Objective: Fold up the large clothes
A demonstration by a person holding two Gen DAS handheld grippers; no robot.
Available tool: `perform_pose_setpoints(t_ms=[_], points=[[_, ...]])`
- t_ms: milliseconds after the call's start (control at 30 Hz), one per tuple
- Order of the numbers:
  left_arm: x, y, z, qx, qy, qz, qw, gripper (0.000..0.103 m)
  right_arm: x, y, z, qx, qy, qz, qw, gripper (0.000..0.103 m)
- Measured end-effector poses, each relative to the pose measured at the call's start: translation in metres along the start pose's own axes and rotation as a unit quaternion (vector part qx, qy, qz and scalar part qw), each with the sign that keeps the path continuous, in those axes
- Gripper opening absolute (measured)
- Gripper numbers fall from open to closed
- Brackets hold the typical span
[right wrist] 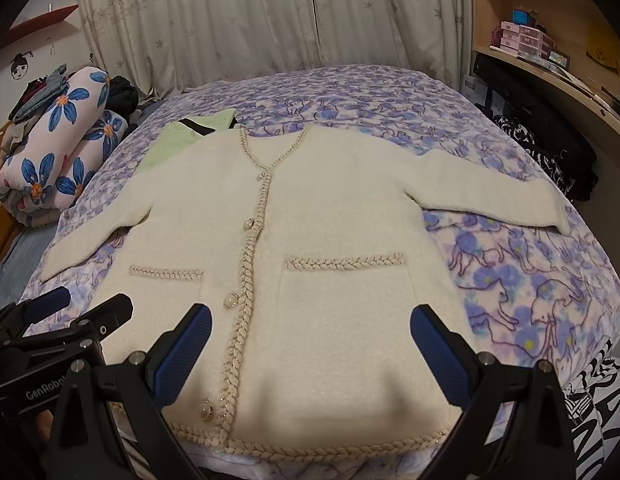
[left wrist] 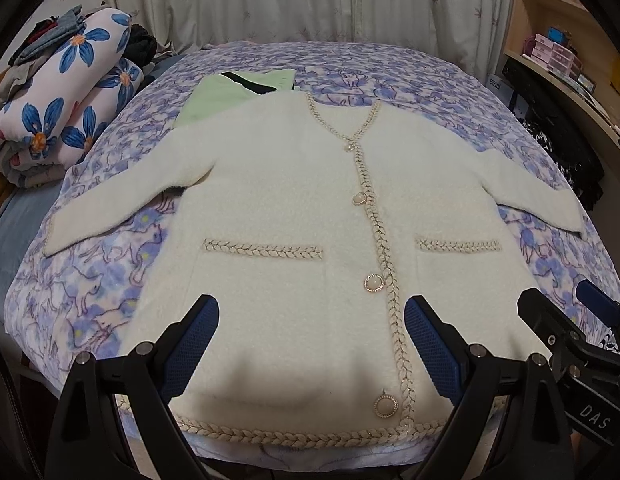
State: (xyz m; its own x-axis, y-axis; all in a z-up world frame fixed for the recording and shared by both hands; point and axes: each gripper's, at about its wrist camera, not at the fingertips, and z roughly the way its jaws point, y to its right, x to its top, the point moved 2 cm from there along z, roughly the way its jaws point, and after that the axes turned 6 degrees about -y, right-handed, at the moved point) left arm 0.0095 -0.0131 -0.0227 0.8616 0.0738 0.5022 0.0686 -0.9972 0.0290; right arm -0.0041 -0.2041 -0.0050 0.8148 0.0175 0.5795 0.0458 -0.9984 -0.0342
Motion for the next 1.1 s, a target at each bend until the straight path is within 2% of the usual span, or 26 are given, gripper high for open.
perform_pose_setpoints(t_ms=[767, 933, 1100], points=[[0.003, 0.003, 0.006, 0.001, -0.005, 0.002, 1.0, 0.093, -0.004, 0.003, 0.009, 0.003, -0.003, 0.005, 1.0, 0.1], [0.01, 0.009, 0.012, 0.002, -0.009, 0.01, 0.9999, 0.093, -0.002, 0.005, 0.014, 0.002, 0.002, 0.008, 1.0, 0.1], [0.032, 0.014, 0.014, -0.005, -0.007, 0.019, 0.9998, 0.093, 0.018, 0.015, 0.01, 0.0, 0.026, 0.007, 1.0, 0.1]])
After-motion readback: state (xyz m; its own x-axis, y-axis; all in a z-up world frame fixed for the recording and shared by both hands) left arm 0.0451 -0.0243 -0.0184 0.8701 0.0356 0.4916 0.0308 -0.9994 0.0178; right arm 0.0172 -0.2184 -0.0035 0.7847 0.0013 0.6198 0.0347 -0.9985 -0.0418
